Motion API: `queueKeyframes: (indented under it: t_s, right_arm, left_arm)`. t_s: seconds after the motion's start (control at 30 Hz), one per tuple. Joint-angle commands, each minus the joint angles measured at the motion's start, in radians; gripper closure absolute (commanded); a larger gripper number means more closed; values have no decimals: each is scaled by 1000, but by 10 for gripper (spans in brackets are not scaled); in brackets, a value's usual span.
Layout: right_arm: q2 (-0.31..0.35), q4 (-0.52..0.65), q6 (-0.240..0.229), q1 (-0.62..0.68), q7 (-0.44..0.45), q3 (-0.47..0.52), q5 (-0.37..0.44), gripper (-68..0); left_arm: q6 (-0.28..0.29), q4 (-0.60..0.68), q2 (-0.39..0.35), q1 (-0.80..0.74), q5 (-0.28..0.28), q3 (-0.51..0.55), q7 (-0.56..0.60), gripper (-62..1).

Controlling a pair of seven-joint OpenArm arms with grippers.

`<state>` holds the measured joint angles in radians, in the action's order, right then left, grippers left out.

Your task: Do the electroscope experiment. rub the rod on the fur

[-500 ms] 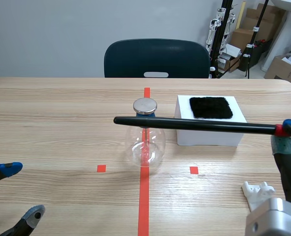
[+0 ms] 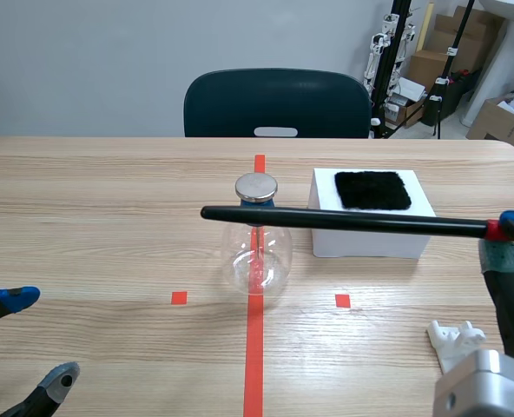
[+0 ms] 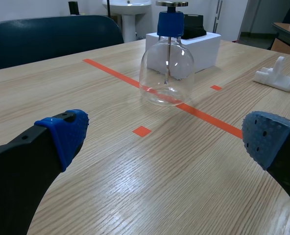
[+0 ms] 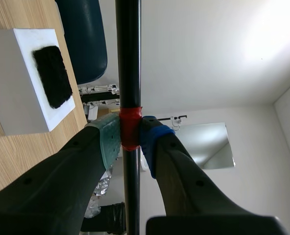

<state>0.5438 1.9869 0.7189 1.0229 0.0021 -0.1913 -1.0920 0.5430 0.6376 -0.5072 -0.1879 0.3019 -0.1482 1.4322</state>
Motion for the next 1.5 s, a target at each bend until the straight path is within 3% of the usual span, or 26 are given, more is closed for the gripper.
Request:
queueKeyframes:
  t_s: [0.0,0.63,0.9,1.07,1.3,1.47]
  right_arm:
    - [13,10,64,-9,4,1,0,-2]
    - [13,10,64,-25,38,10,15,-2]
    - [40,10,64,-113,34,76,155,-2]
    - [108,1,64,-203,22,117,264,-2]
    - [262,-82,63,-376,-39,126,278,-2]
    - [427,-179,-35,-516,-41,103,312,-2]
  left_arm:
    - [-2,11,-12,3,-11,10,15,-623]
    - [-2,11,-12,3,-11,10,15,-623]
    - [-2,11,-11,3,-11,10,15,-623]
    - [-2,11,-11,3,-11,10,15,-623]
    - [-2,11,-11,3,-11,10,15,-623]
    - [-2,11,-11,3,-11,10,15,-623]
